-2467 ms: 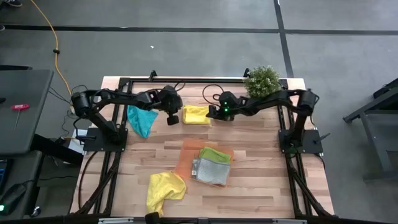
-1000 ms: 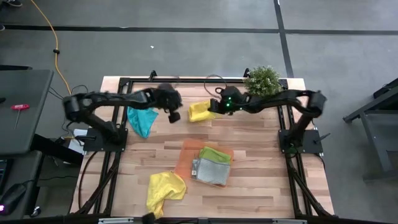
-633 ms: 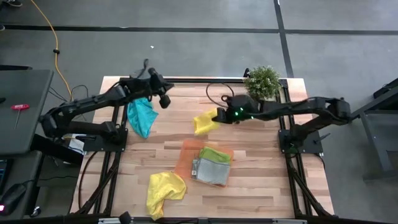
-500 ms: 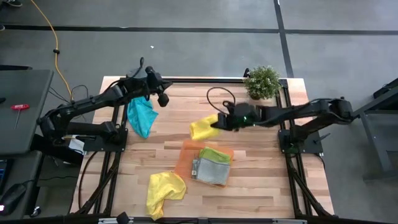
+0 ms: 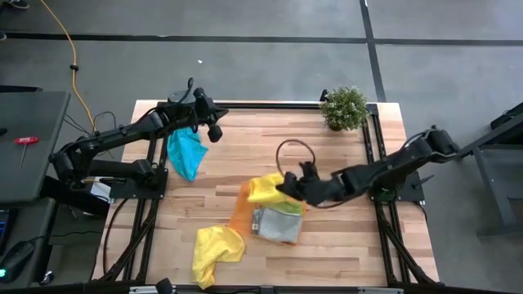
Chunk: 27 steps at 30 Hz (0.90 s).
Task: Fold microfiber towels
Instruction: Put the folded yellow towel into the bin
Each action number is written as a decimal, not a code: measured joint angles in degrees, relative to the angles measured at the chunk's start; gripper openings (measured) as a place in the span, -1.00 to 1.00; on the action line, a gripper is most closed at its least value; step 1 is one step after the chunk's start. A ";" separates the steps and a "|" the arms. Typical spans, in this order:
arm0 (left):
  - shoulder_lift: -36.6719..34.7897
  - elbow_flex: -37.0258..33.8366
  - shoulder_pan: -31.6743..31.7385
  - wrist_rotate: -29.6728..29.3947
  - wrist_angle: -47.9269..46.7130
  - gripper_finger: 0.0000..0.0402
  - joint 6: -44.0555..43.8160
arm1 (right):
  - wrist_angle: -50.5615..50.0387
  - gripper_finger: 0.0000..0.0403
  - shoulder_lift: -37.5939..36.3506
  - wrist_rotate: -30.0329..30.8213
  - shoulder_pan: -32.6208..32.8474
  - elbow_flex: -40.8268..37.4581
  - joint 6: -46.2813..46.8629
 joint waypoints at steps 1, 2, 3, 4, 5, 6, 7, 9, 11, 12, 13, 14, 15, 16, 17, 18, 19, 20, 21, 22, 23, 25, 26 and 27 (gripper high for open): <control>0.00 0.00 0.00 0.20 0.03 -1.00 0.15 | -2.63 -1.00 1.41 0.59 0.55 2.18 0.98; 0.00 0.00 0.00 0.23 0.08 -1.00 0.16 | -4.80 -1.00 3.00 0.76 0.93 4.25 1.75; 0.00 0.00 0.00 0.25 0.08 -1.00 0.14 | -6.64 -1.00 4.73 0.83 1.13 6.40 2.48; 0.00 0.00 0.00 0.45 0.06 -1.00 0.12 | -8.25 -1.00 6.35 0.84 1.23 8.08 3.27; 0.00 0.00 0.00 0.65 0.07 -1.00 0.14 | -9.19 -1.00 7.92 0.95 1.27 9.35 3.89; 0.00 0.00 0.00 0.87 0.06 -1.00 0.14 | -9.32 -1.00 9.40 0.97 1.21 10.38 3.99; 0.00 0.00 0.00 1.03 0.05 -1.00 0.11 | -9.04 -1.00 10.68 0.97 0.99 11.18 4.01; 0.00 0.00 -0.02 1.06 0.07 -1.00 0.14 | -7.77 -1.00 12.59 0.98 0.39 12.04 4.03; 0.00 0.00 0.02 1.06 0.05 -1.00 0.14 | -4.18 -1.00 14.06 1.15 -0.08 12.18 4.03; 0.00 0.00 0.02 1.08 0.06 -1.00 0.14 | -3.13 -1.00 14.58 1.20 -0.28 12.18 4.23; 0.00 0.00 0.02 1.06 0.06 -1.00 0.14 | -2.09 -1.00 15.19 1.54 -0.32 12.18 4.97; 0.00 0.00 0.02 1.07 0.04 -1.00 0.16 | -0.97 -1.00 15.72 1.99 -0.18 12.18 5.57; 0.00 0.00 0.02 1.06 0.04 -1.00 0.13 | -0.39 -1.00 16.19 2.48 0.07 12.18 6.47; 0.00 0.00 0.02 1.08 0.06 -1.00 0.11 | 0.47 -1.00 16.49 3.47 0.24 12.14 6.61; 0.00 0.00 0.02 1.08 0.05 -1.00 0.10 | 2.14 -1.00 16.59 4.56 0.45 12.11 6.09; 0.00 0.00 0.02 1.08 -0.01 -1.00 0.14 | 4.34 -1.00 16.58 5.45 0.66 12.12 4.71; 0.00 0.00 0.02 1.10 -0.01 -1.00 0.23 | 6.64 -1.00 16.49 5.77 0.73 12.12 3.30; 0.00 0.00 0.04 1.26 -0.10 -1.00 0.58 | 8.73 -1.00 16.39 5.95 0.62 12.14 1.87; 0.00 0.00 0.08 1.49 -0.26 -1.00 0.88 | 10.08 -1.00 16.33 5.96 0.54 12.14 0.58; 0.00 0.00 0.09 1.60 -0.36 -1.00 1.20 | 10.80 -1.00 16.33 5.45 0.54 12.14 -0.23; 0.00 0.00 0.09 1.68 -0.37 -1.00 1.51 | 10.69 -1.00 16.33 4.41 0.48 12.14 -0.56; 0.00 0.00 0.09 1.87 -0.36 -1.00 1.54 | 7.57 -1.00 16.33 2.98 0.56 12.16 0.35; 0.00 0.00 0.09 1.87 -0.36 -1.00 1.52 | 4.80 -1.00 16.33 2.48 0.83 12.16 1.51; 0.00 0.00 0.11 1.91 -0.36 -1.00 1.52 | 1.97 -1.00 16.33 1.82 1.11 12.16 2.84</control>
